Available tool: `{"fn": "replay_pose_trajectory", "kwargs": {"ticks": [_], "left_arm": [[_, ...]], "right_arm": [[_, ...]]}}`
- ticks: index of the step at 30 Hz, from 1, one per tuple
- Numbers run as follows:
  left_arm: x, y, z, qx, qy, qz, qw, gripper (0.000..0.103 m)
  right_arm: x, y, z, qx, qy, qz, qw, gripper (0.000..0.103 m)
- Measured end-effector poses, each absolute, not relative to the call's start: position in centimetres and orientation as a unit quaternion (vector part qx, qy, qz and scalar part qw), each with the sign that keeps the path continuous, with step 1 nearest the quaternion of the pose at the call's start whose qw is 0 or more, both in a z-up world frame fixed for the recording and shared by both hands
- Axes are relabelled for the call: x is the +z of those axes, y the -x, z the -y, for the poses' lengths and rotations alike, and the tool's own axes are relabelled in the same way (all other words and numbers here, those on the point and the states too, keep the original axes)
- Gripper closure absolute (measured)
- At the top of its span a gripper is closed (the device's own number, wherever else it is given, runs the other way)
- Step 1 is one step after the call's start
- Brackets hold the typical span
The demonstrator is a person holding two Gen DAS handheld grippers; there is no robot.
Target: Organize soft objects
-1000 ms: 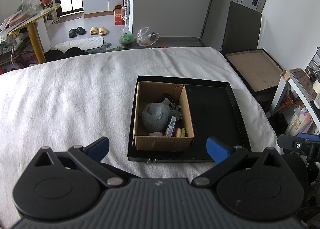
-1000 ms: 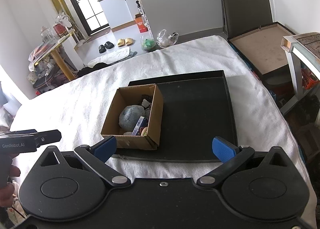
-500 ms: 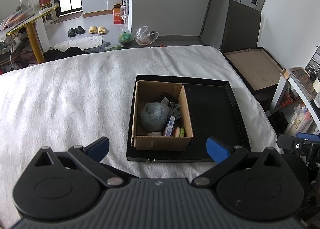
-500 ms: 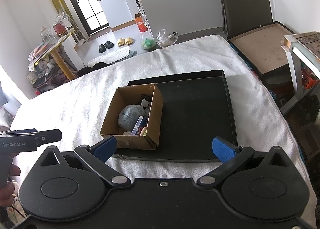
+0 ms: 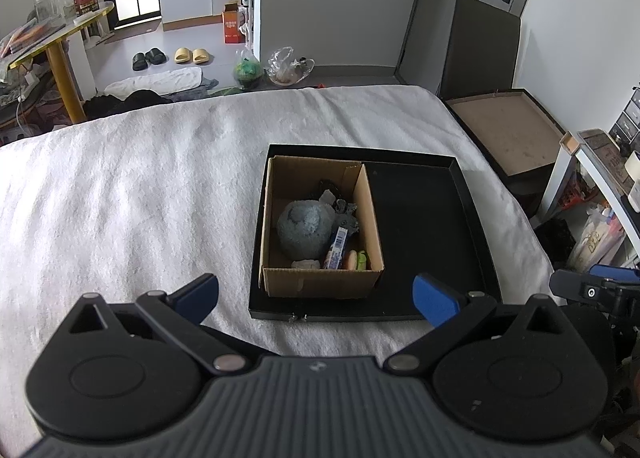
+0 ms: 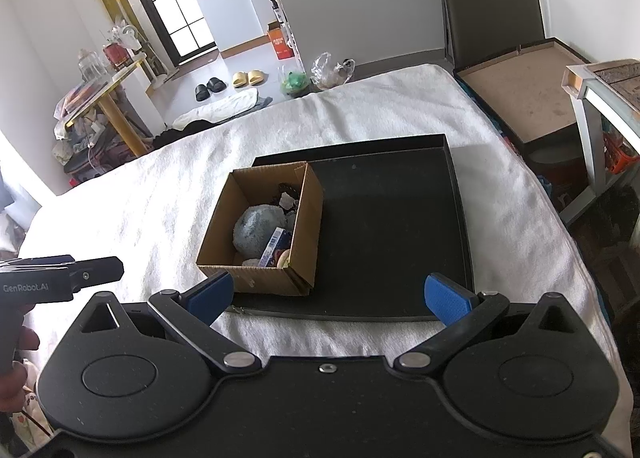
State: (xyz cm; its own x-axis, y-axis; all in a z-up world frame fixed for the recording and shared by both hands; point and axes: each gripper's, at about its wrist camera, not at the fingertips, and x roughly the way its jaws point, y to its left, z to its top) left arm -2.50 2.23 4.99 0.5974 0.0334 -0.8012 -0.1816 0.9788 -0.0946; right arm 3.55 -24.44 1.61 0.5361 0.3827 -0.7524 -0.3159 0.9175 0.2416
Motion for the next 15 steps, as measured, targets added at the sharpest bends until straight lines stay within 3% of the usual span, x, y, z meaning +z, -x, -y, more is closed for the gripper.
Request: {"fn": "replay_pose_trajectory", "kwargs": {"ticks": [15], "left_arm": [[4.42, 1.89, -2.29, 0.052, 0.084, -0.450, 0.887, 0.000]], "right_arm": [[1.24, -3.97, 24.15, 0.195, -0.033, -0.447, 0.873, 0.000]]}}
